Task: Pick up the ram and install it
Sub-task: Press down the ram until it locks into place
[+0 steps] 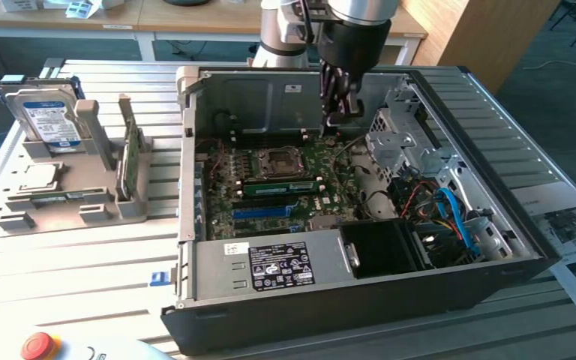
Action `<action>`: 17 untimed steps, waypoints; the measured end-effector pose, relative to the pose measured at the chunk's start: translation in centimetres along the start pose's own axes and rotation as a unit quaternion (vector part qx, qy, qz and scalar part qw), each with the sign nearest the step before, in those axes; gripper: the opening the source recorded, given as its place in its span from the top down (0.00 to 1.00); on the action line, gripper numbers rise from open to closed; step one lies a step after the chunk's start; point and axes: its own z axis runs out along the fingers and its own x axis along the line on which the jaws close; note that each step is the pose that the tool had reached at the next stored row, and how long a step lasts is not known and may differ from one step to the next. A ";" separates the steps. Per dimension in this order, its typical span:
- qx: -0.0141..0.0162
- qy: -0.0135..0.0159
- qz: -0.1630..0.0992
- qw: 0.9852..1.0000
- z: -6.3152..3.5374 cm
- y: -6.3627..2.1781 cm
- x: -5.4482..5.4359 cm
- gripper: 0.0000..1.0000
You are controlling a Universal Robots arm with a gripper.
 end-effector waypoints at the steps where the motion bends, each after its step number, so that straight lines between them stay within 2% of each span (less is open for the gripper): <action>1: 0.000 0.000 0.000 1.000 0.08 0.00 0.0 0.90; 17: 0.000 0.000 0.000 1.000 1.49 0.01 0.0 0.90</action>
